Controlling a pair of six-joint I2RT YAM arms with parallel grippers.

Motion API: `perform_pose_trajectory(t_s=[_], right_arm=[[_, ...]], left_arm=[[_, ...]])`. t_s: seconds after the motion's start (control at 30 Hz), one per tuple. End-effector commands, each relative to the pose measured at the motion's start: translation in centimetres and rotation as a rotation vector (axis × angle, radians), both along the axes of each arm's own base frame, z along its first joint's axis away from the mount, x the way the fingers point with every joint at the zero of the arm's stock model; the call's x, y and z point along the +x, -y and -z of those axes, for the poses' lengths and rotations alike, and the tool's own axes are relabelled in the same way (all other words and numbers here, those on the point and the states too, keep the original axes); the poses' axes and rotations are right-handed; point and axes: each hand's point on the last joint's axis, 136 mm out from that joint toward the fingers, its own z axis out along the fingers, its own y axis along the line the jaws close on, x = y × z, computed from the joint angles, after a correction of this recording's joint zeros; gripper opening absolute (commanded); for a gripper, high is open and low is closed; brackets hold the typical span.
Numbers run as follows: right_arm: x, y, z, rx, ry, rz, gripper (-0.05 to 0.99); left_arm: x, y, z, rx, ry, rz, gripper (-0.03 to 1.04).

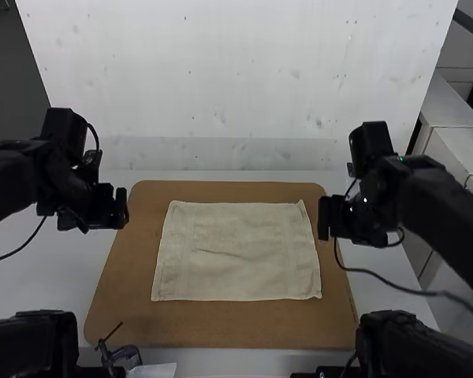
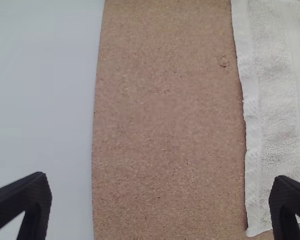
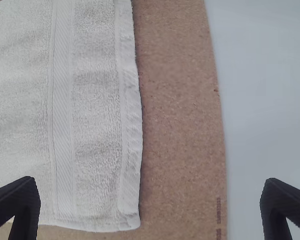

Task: Fold the towel.

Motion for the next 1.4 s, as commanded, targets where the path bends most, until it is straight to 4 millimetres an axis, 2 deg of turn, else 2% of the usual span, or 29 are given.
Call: perform_pose_trajectory(t_s=[0.0,0.2,0.37,0.47,0.63,0.9,1.0,1.1,1.17,1.23,1.3,1.37], right_arm=[[3.2,0.1,0.1,0.016,-0.044,0.025,0.96],[8.6,0.1,2.6,0.011,-0.095,0.041,0.96],[12.2,-0.3,5.7,-0.003,-0.174,0.007,0.96],[14.1,-0.9,7.5,0.009,-0.217,-0.016,0.95],[17.0,-2.0,9.8,0.051,-0.255,-0.081,0.95],[20.0,-3.4,11.2,0.111,-0.284,-0.14,0.9],[20.6,-3.7,11.9,0.11,-0.292,-0.145,0.9],[20.2,-4.4,13.5,0.103,-0.338,-0.154,0.9],[20.1,-4.3,14.8,0.068,-0.36,-0.145,0.78],[20.3,-4.0,15.9,0.02,-0.362,-0.135,0.53],[20.5,-3.7,16.4,-0.023,-0.356,-0.125,0.22],[20.7,-3.5,16.6,-0.064,-0.341,-0.119,0.05]], left_arm=[[2.4,0.3,0.3,-0.027,-0.022,-0.045,0.98],[5.6,0.8,2.4,0.009,-0.123,-0.057,0.98],[8.2,1.2,2.7,0.016,-0.147,-0.052,0.98],[9.1,1.6,3.1,0.016,-0.152,-0.042,0.97],[9.4,2.5,3.8,0.018,-0.172,-0.021,0.97],[9.4,3.0,3.6,0.011,-0.162,-0.006,0.97],[9.5,3.0,3.2,0.009,-0.151,-0.004,0.97],[9.5,3.0,3.2,0.01,-0.15,-0.002,0.97],[9.7,3.0,3.5,0.011,-0.151,-0.001,0.97],[9.8,3.0,4.1,0.013,-0.163,-0.001,0.97],[10.1,3.0,4.7,0.017,-0.181,0.002,0.97],[10.5,3.1,5.2,0.018,-0.197,0.005,0.97]])
